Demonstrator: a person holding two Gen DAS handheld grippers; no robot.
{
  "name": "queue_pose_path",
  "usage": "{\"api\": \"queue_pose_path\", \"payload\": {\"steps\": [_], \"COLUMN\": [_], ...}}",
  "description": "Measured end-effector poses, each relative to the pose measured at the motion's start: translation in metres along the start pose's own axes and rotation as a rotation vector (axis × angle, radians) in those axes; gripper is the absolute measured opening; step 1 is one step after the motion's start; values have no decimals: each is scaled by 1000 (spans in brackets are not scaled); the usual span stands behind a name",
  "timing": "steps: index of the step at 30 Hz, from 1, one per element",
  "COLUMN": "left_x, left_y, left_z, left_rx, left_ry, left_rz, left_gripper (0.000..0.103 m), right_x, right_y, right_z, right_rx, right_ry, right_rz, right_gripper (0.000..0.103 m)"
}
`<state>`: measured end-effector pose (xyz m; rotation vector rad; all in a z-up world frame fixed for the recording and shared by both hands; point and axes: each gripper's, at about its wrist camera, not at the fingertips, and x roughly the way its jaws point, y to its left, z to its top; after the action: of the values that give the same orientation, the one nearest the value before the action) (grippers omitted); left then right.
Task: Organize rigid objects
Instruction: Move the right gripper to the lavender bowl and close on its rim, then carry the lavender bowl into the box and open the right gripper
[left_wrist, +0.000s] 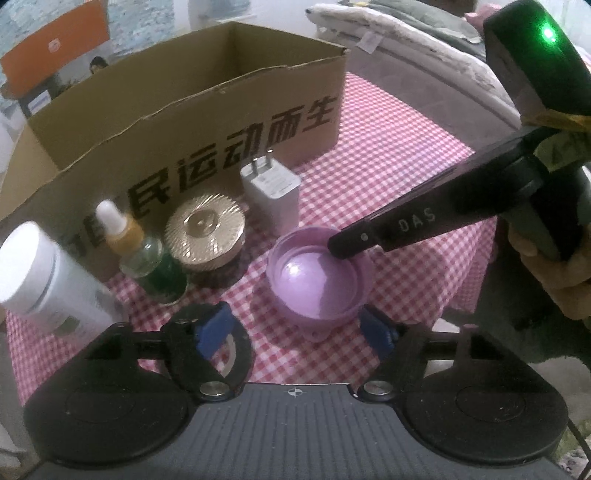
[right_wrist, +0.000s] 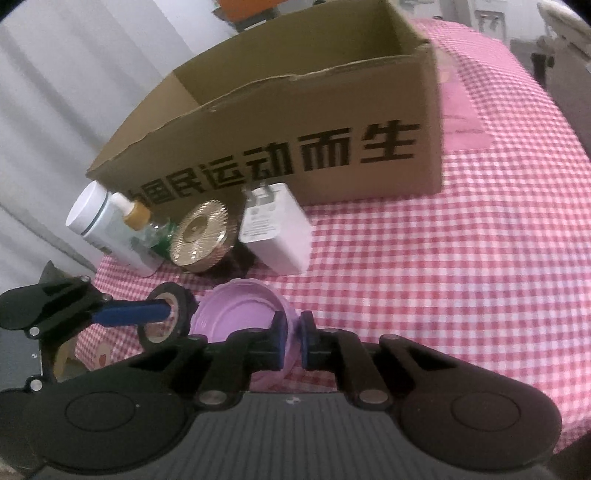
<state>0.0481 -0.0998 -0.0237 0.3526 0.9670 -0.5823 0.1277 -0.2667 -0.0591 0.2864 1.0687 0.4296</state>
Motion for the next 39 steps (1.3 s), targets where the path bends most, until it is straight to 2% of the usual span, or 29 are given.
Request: {"api": "queue_pose_path", "payload": {"steps": [6,14,18,23,36,39], "left_x": [5,23,33,41,35,24], "left_y": [-14,-18,-19,-18,-17,-17], "left_z": [7,12,16,18,13,10], "left_rx": [71,102,117,111,103,105], "left_ry": [-9,13,27,42,28,5], "left_rz": [-26,-26,-21,-12,-6,0], "left_gripper": [86,86,85,76,73,73], "right_x": [-7,-8,-6,2,10,5], "right_y": [-12,-10,-7,-8,-8,-6], "right_z": [0,1,1,4,4,3], "right_rx": [39,55,49,32,0,-10], "right_ry": [4,13,12,14,17,7], "right_rz": [-1,22,27,44,51,48], "right_gripper": [8,10,10,10,9,9]}}
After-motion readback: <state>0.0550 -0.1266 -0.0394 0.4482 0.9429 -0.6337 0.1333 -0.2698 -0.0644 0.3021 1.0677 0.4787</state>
